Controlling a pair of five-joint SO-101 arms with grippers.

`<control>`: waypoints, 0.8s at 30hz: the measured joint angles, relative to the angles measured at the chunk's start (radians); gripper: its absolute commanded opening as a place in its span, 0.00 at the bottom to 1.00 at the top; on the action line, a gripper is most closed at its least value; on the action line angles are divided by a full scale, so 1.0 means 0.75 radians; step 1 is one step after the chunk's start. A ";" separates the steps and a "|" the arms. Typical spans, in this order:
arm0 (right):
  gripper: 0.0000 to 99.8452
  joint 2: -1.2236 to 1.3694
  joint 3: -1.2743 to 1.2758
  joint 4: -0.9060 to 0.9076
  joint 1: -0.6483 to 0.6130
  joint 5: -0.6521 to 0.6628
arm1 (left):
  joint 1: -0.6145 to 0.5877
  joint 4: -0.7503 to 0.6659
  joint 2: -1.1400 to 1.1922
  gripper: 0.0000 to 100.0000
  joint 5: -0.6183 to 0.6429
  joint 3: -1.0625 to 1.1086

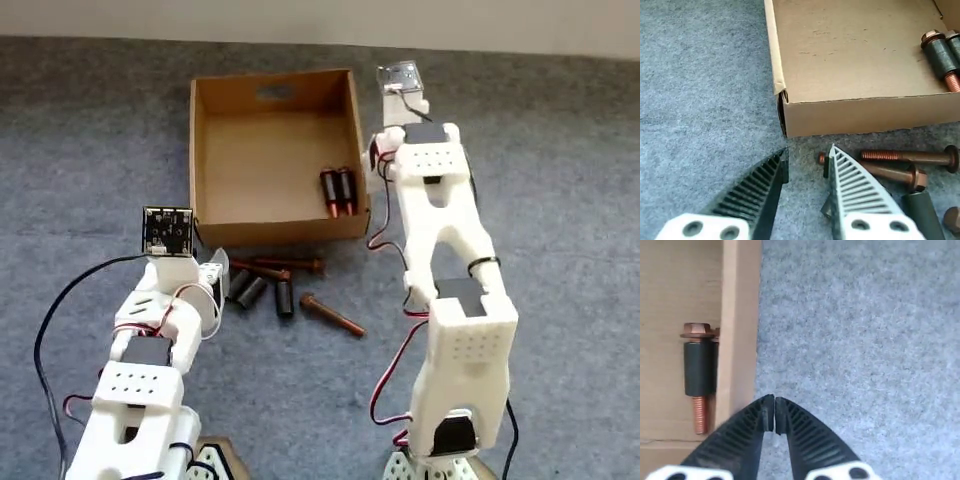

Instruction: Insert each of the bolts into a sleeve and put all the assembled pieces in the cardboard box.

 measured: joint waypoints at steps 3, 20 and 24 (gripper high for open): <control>0.01 0.000 0.000 0.008 -0.018 0.000 | 0.000 0.000 0.000 0.14 0.000 0.000; 0.01 0.000 0.000 0.016 -0.102 0.000 | 0.000 0.000 0.000 0.14 0.000 0.000; 0.01 0.000 0.000 0.016 -0.104 0.000 | 0.000 0.000 0.000 0.14 0.000 0.000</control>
